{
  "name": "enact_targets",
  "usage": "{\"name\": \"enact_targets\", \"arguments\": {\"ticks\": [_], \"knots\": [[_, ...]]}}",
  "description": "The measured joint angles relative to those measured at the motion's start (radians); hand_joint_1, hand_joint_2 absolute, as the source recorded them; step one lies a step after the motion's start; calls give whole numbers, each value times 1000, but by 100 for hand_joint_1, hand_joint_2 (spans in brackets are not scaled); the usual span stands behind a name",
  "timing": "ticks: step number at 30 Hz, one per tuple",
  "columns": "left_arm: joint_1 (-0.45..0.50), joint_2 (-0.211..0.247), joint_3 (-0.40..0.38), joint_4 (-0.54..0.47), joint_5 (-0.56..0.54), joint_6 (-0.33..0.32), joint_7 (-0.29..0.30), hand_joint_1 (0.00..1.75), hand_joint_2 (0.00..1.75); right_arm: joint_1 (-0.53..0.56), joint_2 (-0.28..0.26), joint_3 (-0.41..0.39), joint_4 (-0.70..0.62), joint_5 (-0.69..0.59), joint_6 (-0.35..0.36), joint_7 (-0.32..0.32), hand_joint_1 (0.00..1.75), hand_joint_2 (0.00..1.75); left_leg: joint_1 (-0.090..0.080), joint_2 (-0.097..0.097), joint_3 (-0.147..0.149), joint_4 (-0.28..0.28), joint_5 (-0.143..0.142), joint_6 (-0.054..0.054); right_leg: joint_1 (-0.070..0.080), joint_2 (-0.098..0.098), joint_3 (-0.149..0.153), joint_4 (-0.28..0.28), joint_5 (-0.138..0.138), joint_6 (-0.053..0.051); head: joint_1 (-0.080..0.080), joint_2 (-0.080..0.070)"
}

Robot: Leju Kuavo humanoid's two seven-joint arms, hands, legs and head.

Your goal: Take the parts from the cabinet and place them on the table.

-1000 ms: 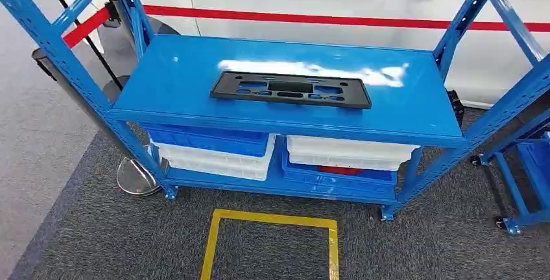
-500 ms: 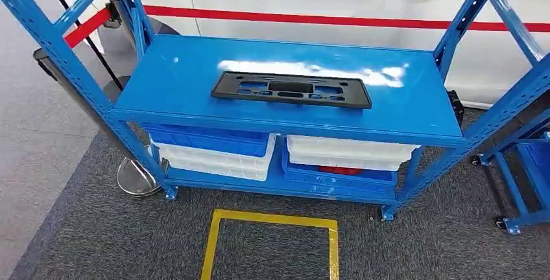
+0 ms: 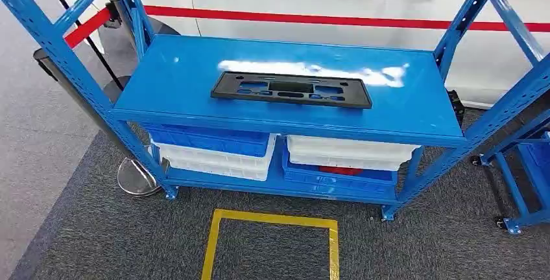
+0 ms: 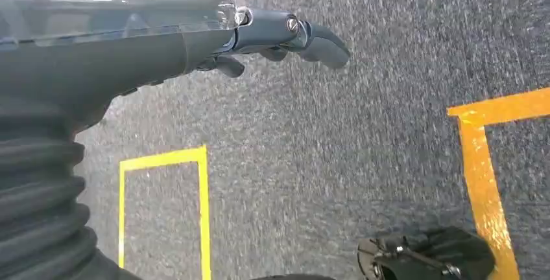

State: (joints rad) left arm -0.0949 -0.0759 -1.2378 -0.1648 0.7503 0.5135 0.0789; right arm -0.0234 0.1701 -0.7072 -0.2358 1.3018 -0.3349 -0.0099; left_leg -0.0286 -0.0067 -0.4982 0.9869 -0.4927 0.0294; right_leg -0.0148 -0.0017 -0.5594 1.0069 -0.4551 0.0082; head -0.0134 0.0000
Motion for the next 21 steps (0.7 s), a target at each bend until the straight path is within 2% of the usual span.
{"name": "enact_targets", "arguments": {"ticks": [3,7,11,13,14,21], "knots": [[-7,-4,-55,8,25,16,5,0,175,-7,9,0,7,82,-44,-8,0,0,0,0,0,0,0,0,0,0,0,0,0,0,0,0],[-15,-6,-112,15,44,26,11,0,175,-29,29,8,11,167,-138,-68,0,0,0,0,0,0,0,0,0,0,0,0,0,0,0,0],[-18,-7,-148,17,56,29,12,0,175,-56,58,66,-28,211,-234,-138,0,0,0,0,0,0,1,1,0,0,0,0,1,1,0,0],[-19,-7,-159,18,57,29,12,0,175,-60,73,96,-66,218,-258,-161,0,0,0,0,0,0,1,1,0,0,0,0,1,1,0,0],[-20,-7,-162,18,57,29,12,0,175,-59,81,115,-93,218,-267,-172,0,175,0,0,0,0,1,1,0,0,0,0,1,1,0,0],[-22,-7,-185,23,65,28,10,0,175,-35,106,276,-283,181,-301,-207,0,175,0,0,0,0,1,1,0,0,0,0,1,1,0,0]]}}
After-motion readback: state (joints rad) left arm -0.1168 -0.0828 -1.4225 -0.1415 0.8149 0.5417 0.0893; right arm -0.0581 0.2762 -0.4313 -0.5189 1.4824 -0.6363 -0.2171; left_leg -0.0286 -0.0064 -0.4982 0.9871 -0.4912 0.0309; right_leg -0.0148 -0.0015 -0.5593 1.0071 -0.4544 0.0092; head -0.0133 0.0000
